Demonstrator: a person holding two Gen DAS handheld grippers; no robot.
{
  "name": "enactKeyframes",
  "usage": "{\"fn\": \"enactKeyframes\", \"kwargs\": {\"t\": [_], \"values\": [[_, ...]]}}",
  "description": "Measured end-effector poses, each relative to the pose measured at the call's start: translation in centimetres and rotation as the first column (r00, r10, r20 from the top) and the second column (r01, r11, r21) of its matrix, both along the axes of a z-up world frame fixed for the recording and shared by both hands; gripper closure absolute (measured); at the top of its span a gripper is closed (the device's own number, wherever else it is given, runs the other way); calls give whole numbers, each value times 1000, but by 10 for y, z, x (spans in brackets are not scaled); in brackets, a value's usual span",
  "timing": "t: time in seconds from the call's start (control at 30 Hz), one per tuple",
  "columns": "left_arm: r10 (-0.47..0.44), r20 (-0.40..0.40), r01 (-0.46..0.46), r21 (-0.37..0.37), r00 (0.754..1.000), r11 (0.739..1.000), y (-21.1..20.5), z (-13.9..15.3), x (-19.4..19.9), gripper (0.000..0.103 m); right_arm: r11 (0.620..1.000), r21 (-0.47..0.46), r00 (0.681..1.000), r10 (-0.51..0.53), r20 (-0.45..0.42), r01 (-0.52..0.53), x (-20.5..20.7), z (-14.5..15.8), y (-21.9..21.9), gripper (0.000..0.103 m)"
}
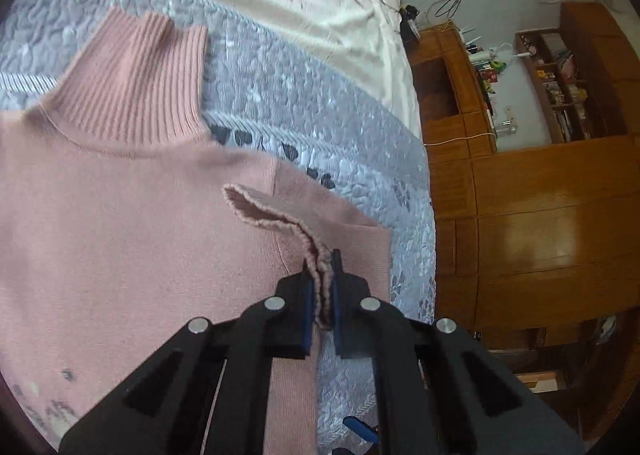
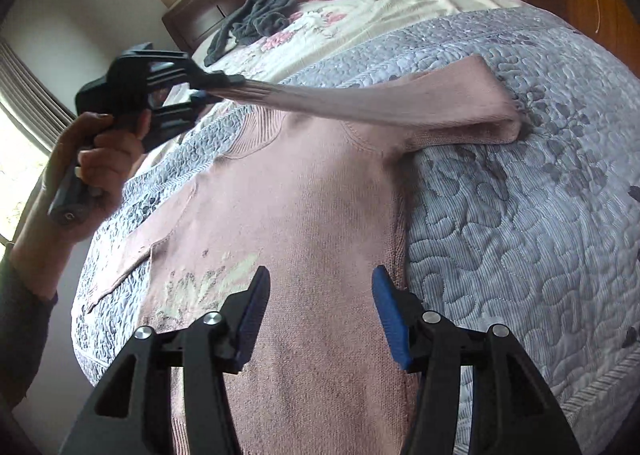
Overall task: Fold small clothes
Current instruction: 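Lay the sleeve across the sweater body with the left tool and open it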
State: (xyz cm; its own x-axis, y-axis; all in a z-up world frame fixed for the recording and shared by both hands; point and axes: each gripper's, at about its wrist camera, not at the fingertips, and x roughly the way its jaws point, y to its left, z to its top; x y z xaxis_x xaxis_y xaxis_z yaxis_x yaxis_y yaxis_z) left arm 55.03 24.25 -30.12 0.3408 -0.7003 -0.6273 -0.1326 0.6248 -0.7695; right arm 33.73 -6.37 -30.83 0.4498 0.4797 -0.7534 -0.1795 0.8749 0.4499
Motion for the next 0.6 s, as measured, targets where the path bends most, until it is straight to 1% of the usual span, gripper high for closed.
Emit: {"fn": "enactKeyframes", "kwargs": {"t": [0.13, 0.27, 0.4, 0.6], "values": [[24, 40, -27, 53, 999, 998, 53, 34, -9, 98, 1000, 9, 1000, 9, -5, -9, -1, 2, 8, 49], [50, 56, -55, 96, 997, 994, 98, 50, -17, 98, 1000, 16, 1000, 17, -5, -16, -4, 4, 17, 49], [78, 50, -84, 131, 996, 988, 132, 53, -28, 98, 999, 16, 1000, 29, -2, -29, -5, 7, 24, 49], [124, 24, -126, 151, 992, 980, 177, 40, -43, 98, 999, 8, 999, 37, -1, -37, -3, 7, 28, 49]]}}
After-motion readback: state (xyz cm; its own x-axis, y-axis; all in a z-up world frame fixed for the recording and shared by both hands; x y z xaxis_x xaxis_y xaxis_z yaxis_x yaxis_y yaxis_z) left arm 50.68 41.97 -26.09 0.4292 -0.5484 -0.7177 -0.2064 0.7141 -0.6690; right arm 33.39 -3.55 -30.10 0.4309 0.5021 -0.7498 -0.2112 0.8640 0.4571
